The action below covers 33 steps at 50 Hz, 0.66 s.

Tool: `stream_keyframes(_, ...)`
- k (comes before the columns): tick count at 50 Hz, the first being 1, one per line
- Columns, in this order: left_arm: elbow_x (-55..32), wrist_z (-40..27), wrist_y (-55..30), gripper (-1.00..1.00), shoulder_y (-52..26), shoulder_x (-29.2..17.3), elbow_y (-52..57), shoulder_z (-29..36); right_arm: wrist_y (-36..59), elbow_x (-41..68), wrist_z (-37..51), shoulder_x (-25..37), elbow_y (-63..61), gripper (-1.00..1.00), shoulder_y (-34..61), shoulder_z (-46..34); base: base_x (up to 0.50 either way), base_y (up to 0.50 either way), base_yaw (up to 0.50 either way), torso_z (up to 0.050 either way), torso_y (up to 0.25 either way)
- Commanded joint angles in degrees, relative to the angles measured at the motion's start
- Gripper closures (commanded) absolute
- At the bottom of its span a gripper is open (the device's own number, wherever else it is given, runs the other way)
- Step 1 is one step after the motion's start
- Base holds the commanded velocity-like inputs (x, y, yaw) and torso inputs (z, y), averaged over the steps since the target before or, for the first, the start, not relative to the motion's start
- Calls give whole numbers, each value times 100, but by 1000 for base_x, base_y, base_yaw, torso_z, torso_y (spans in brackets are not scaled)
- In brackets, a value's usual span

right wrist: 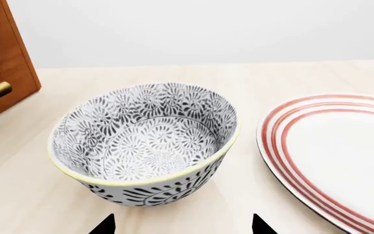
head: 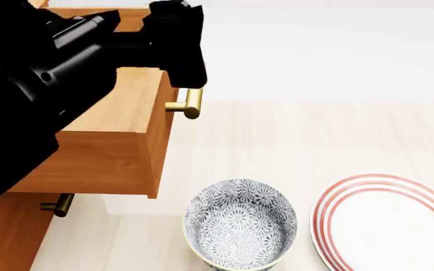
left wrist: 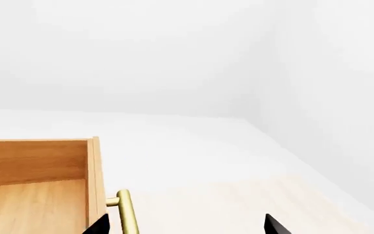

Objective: Open the top drawer of the cabinet.

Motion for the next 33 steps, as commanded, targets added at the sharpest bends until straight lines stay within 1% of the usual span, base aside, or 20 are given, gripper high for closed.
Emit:
stream_keyframes(1,-628,-139,-36,-100,329,-201,1568,-296,-18,-126,-123,-105,2,-100,-15,103,0,0,0,0,0)
stream_keyframes(7,-460,-154,-199,-100,238,-336,2338,-273,-11,-125,-119,-101,-3,-100,-13,91,0,0,0,0,0)
stream_keyframes(9,-584,-216,-139,-100,336,-369,2617,-316,0,-126,-108,-89,-33,-100,-24,87,0,0,0,0,0)
stream_keyframes(13,-116,-159,-206,-100,613,-473,3067,-256,-11,-134,-110,-93,-16,-100,-16,79,0,0,0,0,0)
stream_keyframes(15,-64,-92,-169,-100,798,-516,3167,-256,-66,-147,-137,-118,72,-100,-4,77,0,0,0,0,0)
stream_keyframes(16,201,79,-179,-100,957,-569,3377,-262,-28,-134,-121,-100,14,-100,-9,76,0,0,0,0,0)
stream_keyframes(21,842,394,-200,-100,1353,-733,3763,-237,7,-116,-99,-85,-31,-100,-15,75,0,0,0,0,0)
stream_keyframes(22,1237,551,-271,-100,1513,-809,3921,-153,14,-113,-95,-82,-40,-100,-20,72,0,0,0,0,0)
stream_keyframes(24,1701,688,-323,-100,1705,-881,4054,-51,18,-112,-89,-78,-52,-100,-26,69,0,0,0,0,0)
stream_keyframes(26,1809,755,-281,-100,1855,-916,4090,-30,19,-114,-86,-76,-55,-100,-30,64,0,0,0,0,0)
stream_keyframes(29,2326,990,-236,-100,2180,-1005,4194,91,6,-120,-84,-76,-51,-100,-34,60,0,0,0,0,0)
stream_keyframes(31,2905,1192,-191,-100,2396,-1071,4266,235,3,-121,-83,-76,-47,-100,-35,58,0,0,0,0,0)
stream_keyframes(32,3058,1268,-160,-100,2490,-1097,4257,287,2,-123,-81,-74,-52,-100,-36,57,0,0,0,0,0)
stream_keyframes(33,3437,1429,-45,-100,2690,-1155,4262,384,1,-125,-78,-72,-55,-100,-36,56,0,0,0,0,0)
